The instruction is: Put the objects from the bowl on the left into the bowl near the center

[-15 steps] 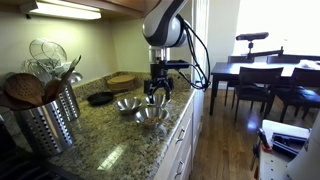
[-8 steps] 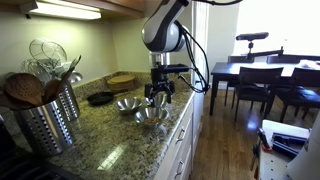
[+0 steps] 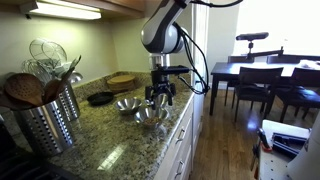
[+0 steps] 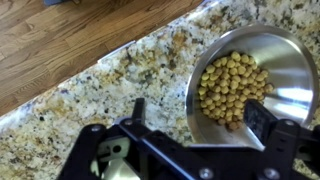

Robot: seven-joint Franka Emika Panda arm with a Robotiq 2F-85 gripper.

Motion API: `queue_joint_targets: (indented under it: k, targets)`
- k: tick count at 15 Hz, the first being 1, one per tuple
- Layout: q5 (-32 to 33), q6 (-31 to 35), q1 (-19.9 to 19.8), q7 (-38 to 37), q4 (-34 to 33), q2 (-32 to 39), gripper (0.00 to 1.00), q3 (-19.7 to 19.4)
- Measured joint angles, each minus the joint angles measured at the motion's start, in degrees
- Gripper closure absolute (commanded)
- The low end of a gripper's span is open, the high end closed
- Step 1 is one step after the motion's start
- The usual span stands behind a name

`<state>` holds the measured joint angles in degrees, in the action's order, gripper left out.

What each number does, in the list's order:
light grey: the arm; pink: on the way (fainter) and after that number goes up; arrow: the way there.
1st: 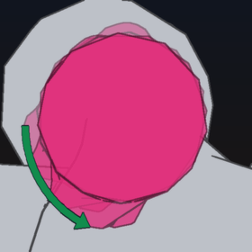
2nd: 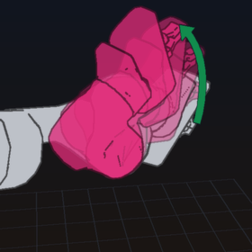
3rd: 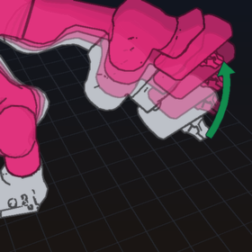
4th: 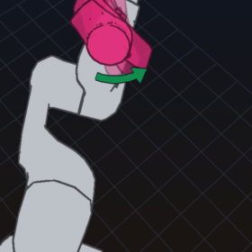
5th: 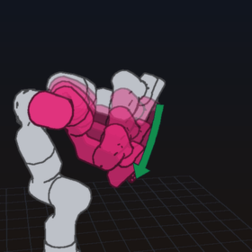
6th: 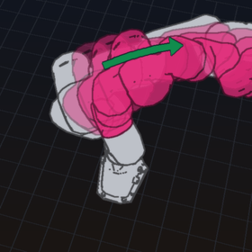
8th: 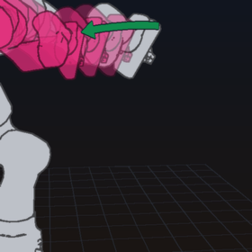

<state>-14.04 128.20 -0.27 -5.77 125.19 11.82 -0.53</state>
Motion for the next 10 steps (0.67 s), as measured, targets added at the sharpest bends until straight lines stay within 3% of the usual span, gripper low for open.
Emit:
queue_joint_targets:
  k: [10]
  targets:
    - [-0.2, -1.3, 0.1, 0.0, -1.3, 2.2, 0.03, 0.6]
